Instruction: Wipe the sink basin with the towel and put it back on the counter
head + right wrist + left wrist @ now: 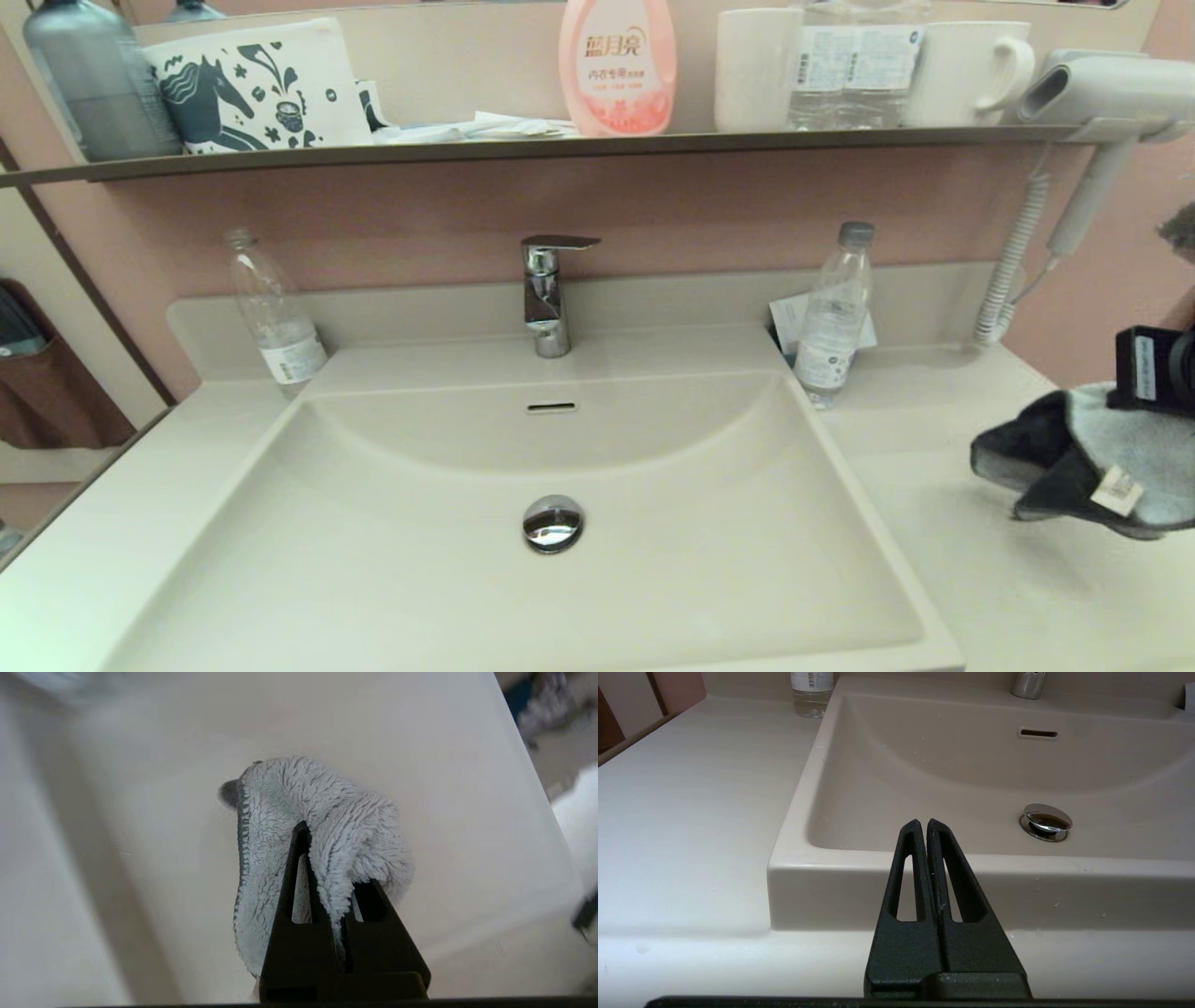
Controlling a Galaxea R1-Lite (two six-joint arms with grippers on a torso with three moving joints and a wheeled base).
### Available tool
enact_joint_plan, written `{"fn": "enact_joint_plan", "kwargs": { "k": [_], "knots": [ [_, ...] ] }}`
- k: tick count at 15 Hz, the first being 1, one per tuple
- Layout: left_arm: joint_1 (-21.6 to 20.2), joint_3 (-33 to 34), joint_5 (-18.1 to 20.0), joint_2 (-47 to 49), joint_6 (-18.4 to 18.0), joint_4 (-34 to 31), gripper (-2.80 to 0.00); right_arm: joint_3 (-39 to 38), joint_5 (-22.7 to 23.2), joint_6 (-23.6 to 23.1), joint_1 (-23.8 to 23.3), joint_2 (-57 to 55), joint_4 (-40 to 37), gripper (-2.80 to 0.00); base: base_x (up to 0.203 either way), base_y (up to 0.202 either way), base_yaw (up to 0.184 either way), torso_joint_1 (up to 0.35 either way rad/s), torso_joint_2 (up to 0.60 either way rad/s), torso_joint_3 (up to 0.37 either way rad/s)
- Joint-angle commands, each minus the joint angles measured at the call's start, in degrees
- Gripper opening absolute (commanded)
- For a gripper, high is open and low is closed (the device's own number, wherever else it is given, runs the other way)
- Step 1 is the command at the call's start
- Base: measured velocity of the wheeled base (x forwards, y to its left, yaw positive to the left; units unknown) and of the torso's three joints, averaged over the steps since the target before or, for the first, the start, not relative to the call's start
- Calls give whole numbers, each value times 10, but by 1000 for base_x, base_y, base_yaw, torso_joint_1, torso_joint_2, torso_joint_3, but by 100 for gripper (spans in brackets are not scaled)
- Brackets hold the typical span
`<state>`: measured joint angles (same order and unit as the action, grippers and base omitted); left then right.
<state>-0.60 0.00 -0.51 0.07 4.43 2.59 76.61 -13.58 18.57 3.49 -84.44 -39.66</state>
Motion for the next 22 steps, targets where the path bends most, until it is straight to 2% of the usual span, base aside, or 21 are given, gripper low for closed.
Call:
{"fn": "enact_joint_plan", "kwargs": {
  "k": [1,3,6,7,10,12,15,18,19,22],
  "knots": [
    [0,0,0,0,1,0,-280,-42,4,-2,-37,-1,0,-280,0,0,0,0,0,0],
    [0,0,0,0,1,0,-280,-74,25,7,-51,-12,17,-280,0,0,0,0,0,0],
    [0,0,0,0,1,0,-280,-110,28,38,-56,-29,67,-280,0,0,0,0,0,0],
    [0,0,0,0,1,0,-280,-112,25,41,-65,-39,84,0,0,0,0,0,0,0],
    [0,0,0,0,1,0,-280,-80,-7,92,-79,-67,108,0,0,0,0,0,0,0],
    [0,0,0,0,1,0,-280,-65,-10,96,-79,-57,96,0,0,0,0,0,0,0],
    [0,0,0,0,1,0,-280,7,-9,102,-77,-55,39,0,0,0,0,0,0,0],
    [0,0,0,0,1,0,-280,95,-9,122,-58,-59,-52,0,0,0,0,0,0,0],
    [0,0,0,0,1,0,-280,94,-8,125,-53,-59,-57,-280,0,0,0,0,0,0],
    [0,0,0,0,1,0,-280,88,-1,136,-50,-51,-58,-280,0,0,0,0,0,0]
  ]
}}
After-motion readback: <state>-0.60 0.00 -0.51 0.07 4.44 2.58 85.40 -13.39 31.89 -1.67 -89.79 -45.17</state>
